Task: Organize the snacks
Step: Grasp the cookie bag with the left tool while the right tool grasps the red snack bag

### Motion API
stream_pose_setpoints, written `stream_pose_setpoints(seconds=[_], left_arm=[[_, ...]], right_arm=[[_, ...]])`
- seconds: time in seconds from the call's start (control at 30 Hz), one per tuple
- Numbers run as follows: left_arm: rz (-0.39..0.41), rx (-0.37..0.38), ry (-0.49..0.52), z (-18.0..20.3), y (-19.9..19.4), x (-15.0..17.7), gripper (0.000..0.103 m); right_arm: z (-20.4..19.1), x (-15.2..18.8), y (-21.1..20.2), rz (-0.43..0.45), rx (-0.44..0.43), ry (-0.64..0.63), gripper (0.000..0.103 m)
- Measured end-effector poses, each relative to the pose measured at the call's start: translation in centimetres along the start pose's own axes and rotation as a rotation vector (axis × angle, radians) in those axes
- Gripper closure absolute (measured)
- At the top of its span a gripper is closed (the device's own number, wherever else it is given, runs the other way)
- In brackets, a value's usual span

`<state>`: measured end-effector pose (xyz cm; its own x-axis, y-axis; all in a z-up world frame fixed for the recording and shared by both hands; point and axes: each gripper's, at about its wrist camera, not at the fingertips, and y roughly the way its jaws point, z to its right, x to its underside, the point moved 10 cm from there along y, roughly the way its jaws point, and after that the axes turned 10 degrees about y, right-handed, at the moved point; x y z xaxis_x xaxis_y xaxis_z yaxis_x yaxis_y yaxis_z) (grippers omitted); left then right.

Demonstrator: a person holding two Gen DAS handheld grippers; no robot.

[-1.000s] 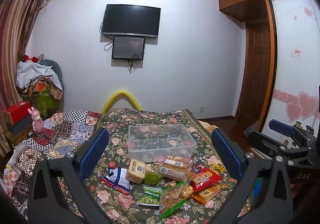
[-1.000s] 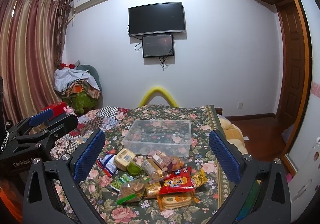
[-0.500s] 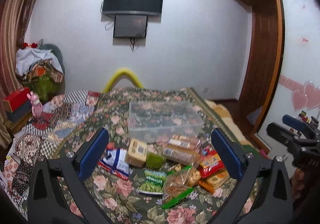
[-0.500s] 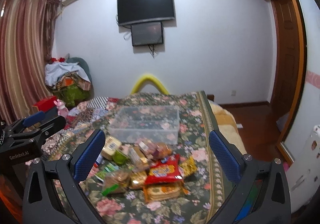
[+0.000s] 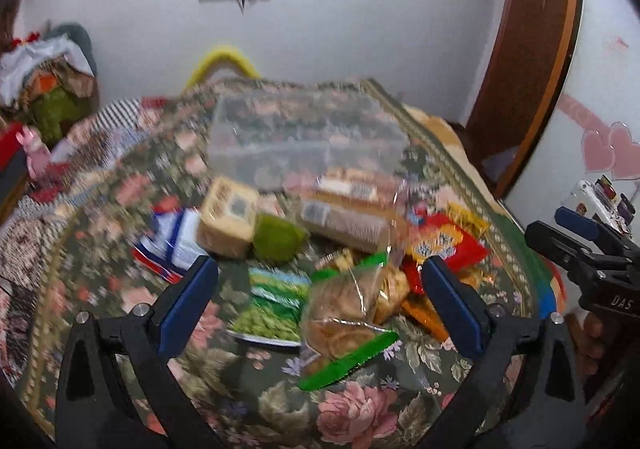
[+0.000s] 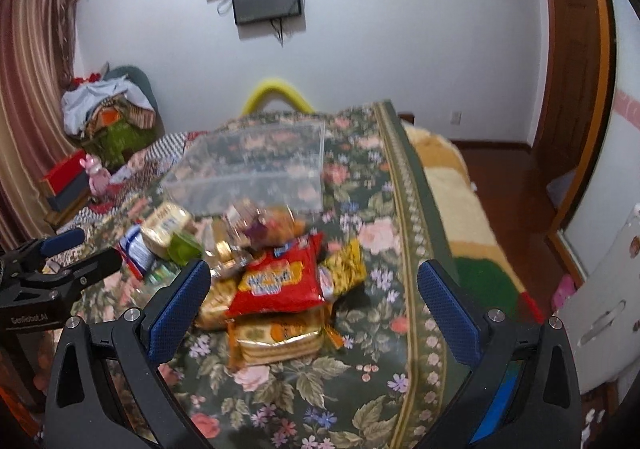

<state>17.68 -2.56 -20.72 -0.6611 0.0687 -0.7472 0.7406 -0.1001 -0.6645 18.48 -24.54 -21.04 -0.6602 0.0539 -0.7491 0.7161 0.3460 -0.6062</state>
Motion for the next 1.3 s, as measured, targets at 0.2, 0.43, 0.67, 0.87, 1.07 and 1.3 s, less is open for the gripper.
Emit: stream_pose_setpoints(seconds=[0.2, 0.43, 0.67, 0.87, 1.07, 1.3], left_arm=[[-0.104, 0.075, -0.024, 1.0, 3.6, 2.1, 0.016], [-0.171, 0.109, -0.020, 1.6, 5.8, 3.9, 0.022], [-0.171, 0.156, -0.017, 2.1, 6.4, 4.4, 0.022], [-0.165, 0.148, 0.025, 2.8, 6.9, 4.8, 0.026], [-0.170, 0.192, -0.007, 2.4, 6.8, 5.0, 0.038], [-0.158, 0.163, -0.022, 1.7, 6.6, 4.8, 0.041]], right_arm=[[0.3, 1.1, 2.1, -0.072, -0.014, -0.011, 0.001], [-0.6, 1.5, 4.1, -0.116, -0.049, -0.025, 0.007], [-2.1, 1.7, 6.3, -0.164, -0.092, -0.036, 0.010], [-3.0, 2.8, 8.2, -0.221, -0.102, -0.059, 0.014], [-3.0, 4.2, 9.3, -0.249, -0.072, -0.091, 0.023], [-3.0, 4.1, 9.4, -0.233, -0.069, -0.114, 0.027]])
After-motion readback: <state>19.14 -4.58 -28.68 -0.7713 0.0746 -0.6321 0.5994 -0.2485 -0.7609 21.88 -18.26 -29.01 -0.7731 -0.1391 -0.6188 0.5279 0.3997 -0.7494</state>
